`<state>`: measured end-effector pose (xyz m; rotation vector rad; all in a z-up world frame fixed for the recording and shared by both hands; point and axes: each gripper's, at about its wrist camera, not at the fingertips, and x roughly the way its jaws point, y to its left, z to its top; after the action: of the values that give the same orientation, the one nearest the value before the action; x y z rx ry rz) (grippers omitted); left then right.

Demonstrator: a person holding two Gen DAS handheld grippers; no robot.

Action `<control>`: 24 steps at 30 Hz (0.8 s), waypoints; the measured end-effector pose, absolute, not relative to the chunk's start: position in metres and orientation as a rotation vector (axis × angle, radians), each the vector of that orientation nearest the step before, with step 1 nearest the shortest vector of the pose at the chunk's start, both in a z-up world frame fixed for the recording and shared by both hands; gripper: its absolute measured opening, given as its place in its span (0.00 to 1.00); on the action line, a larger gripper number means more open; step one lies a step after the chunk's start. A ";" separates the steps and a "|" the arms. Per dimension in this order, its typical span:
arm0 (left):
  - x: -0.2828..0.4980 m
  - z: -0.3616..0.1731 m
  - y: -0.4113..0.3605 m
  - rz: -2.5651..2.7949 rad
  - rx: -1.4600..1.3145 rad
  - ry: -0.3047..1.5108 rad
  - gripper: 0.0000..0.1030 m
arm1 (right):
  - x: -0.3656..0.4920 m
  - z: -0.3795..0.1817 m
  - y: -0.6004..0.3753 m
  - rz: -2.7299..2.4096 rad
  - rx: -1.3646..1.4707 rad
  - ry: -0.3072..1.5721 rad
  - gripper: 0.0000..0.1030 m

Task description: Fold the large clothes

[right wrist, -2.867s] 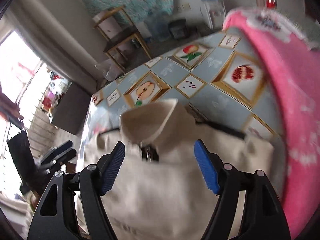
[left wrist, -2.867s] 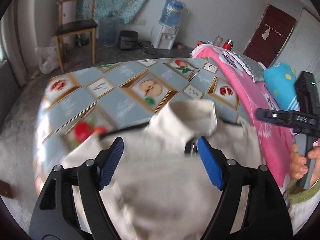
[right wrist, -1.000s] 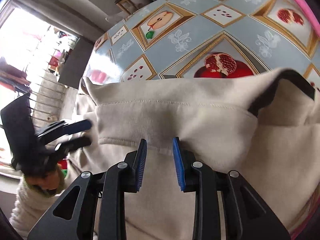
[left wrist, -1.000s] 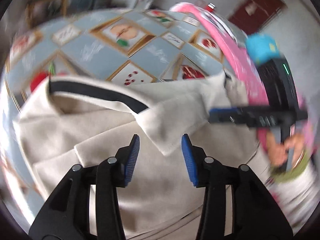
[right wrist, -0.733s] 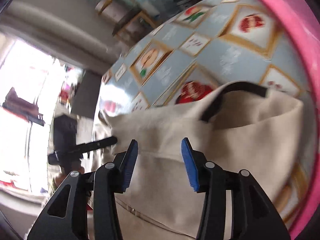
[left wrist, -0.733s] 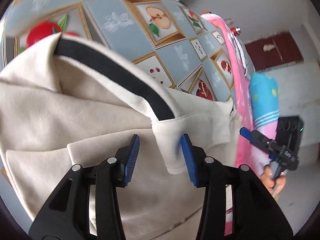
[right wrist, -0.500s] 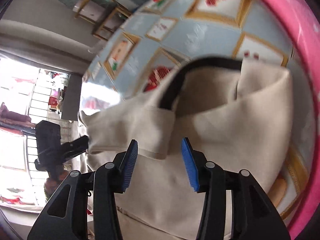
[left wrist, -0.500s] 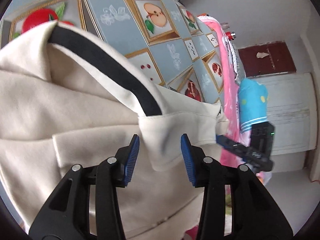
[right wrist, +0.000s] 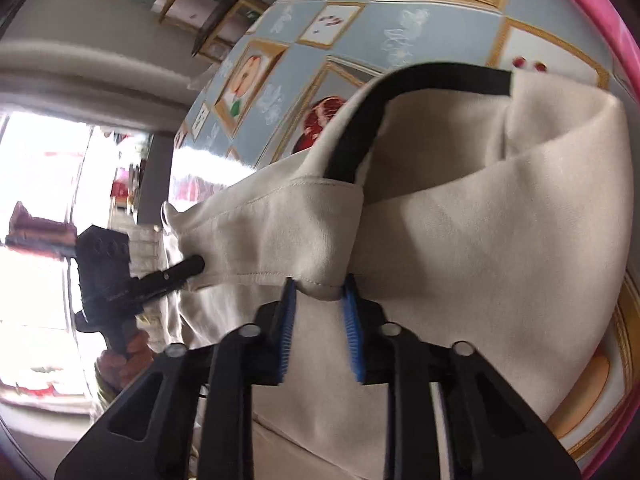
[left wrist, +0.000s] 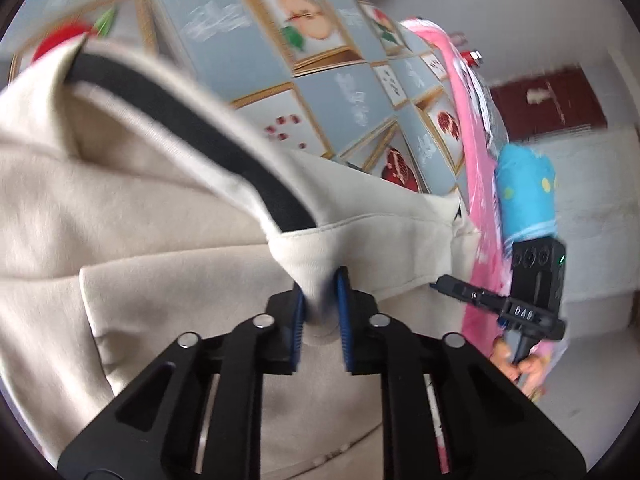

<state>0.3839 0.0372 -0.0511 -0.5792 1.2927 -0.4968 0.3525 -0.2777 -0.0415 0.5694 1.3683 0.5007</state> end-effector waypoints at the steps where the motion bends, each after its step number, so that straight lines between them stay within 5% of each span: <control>1: 0.383 -0.047 0.034 -0.502 -0.526 1.279 0.07 | 0.351 -0.040 -0.273 0.506 0.521 1.372 0.14; 9: 0.397 -0.024 -0.012 -0.415 0.024 1.127 0.06 | 0.376 -0.020 -0.240 0.420 0.187 1.299 0.11; 24: 0.413 -0.038 -0.020 -0.417 0.142 1.115 0.06 | 0.402 -0.042 -0.244 0.438 0.201 1.301 0.11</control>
<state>0.4134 -0.0197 -0.0380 0.1418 1.1148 -0.4174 0.4018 -0.2436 -0.0422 0.2014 1.3011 0.4382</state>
